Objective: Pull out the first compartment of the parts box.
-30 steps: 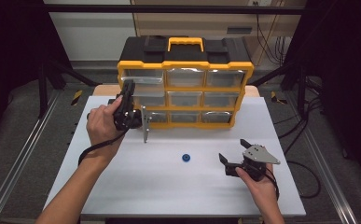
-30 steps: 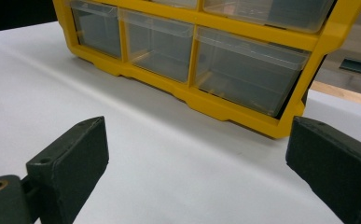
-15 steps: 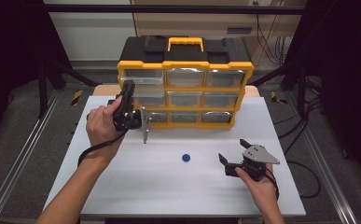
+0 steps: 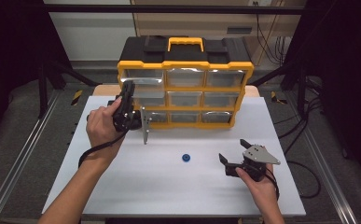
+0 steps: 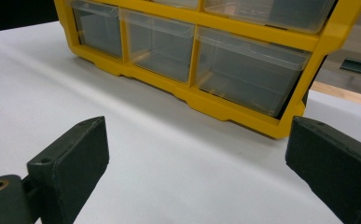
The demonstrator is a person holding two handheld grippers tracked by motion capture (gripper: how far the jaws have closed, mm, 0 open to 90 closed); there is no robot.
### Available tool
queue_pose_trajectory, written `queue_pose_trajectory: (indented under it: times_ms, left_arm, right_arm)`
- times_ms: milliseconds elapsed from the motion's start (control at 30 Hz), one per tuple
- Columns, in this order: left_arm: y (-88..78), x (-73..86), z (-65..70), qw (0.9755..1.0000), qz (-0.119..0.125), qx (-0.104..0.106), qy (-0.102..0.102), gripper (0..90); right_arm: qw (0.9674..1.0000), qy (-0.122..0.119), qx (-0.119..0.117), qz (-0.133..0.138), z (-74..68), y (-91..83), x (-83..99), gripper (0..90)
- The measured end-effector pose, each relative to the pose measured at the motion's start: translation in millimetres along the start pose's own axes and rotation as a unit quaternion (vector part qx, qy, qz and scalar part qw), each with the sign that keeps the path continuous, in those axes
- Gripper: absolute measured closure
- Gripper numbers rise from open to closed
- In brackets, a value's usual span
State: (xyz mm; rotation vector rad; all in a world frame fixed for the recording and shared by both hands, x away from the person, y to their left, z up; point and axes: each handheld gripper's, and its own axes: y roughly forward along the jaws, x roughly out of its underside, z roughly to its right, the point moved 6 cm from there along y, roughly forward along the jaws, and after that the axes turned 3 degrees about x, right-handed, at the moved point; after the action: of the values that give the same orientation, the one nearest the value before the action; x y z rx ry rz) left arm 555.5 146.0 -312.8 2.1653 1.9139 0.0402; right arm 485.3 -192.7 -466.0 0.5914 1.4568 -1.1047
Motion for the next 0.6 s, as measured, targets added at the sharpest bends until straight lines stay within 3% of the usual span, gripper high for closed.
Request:
queue_pose_trajectory:
  times_ms: [600]
  left_arm:
    - [-10.6, -2.5, -1.0, 0.9999, -0.004, 0.010, 0.008, 80.6]
  right_arm:
    - [1.0000, 0.000, -0.001, 0.002, 0.1, -1.0, -1.3, 6.5]
